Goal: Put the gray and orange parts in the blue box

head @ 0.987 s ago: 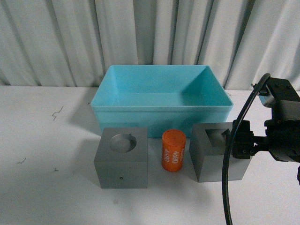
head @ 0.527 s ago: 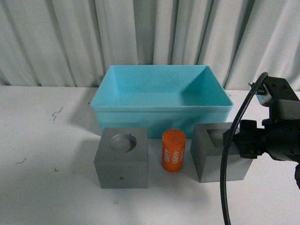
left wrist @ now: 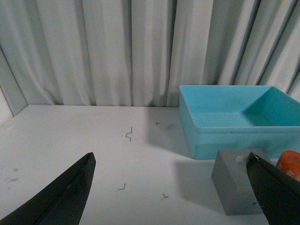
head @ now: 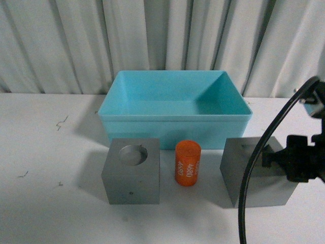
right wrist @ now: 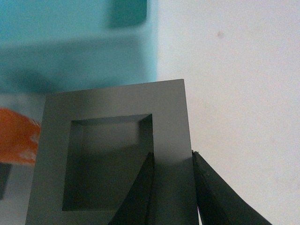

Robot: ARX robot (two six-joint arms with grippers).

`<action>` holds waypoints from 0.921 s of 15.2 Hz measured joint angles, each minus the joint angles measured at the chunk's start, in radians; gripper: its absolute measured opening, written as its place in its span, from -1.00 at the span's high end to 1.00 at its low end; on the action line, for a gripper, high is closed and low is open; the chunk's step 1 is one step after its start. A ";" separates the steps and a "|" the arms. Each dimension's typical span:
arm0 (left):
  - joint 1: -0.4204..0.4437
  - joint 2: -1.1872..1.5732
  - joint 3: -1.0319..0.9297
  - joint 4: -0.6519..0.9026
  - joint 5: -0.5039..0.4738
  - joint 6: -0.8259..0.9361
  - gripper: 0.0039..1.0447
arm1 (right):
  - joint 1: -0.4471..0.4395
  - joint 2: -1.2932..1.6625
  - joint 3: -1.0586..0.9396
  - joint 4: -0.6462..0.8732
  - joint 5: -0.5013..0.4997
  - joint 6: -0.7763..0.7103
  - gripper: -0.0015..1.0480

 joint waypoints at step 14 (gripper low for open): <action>0.000 0.000 0.000 0.000 -0.001 0.000 -0.88 | -0.040 0.254 0.780 -0.166 -0.065 -0.037 0.65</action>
